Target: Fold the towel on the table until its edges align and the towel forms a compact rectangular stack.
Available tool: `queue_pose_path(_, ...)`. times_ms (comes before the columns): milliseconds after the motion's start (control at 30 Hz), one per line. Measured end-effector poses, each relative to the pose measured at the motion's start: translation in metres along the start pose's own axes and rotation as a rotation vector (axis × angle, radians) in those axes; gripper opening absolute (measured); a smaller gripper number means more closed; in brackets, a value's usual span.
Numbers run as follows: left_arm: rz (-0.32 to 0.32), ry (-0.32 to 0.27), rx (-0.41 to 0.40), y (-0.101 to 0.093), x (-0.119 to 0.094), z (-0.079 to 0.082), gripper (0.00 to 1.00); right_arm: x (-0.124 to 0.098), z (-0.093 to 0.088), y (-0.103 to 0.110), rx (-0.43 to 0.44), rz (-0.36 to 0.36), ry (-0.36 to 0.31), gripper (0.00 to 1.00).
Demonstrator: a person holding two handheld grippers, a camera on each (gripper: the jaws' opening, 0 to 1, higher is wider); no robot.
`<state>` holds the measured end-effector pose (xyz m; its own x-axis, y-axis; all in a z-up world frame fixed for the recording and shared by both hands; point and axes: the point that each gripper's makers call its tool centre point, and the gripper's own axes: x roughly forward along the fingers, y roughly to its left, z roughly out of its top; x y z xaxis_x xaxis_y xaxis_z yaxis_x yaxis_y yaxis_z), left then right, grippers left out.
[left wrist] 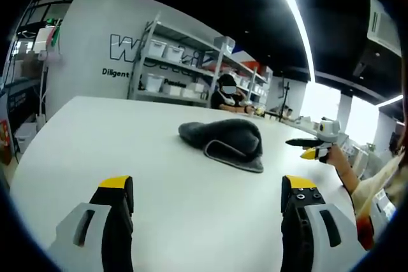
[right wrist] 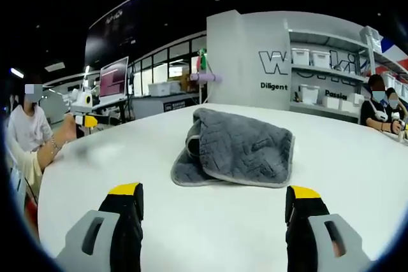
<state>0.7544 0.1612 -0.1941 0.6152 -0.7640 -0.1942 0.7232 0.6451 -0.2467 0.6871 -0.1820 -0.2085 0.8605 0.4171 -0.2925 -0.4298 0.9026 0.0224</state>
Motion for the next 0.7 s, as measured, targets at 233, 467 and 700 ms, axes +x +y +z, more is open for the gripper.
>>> queue_pose_path(233, 0.001, -0.001, 0.000, 0.0004, -0.0004, 0.0008, 0.94, 0.0001, 0.0000, -0.0013, -0.004, -0.002, 0.003, 0.94)
queue_pose_path(467, 0.001, -0.002, 0.001, -0.0004, -0.0007, 0.0009, 0.94, 0.0001, -0.0009, -0.0008, -0.006, -0.003, 0.005, 0.94)
queue_pose_path(700, 0.000, 0.000, 0.002, -0.0008, -0.0006, 0.0004, 0.94, 0.0003, -0.0007, -0.0016, -0.007, -0.004, 0.007, 0.94)
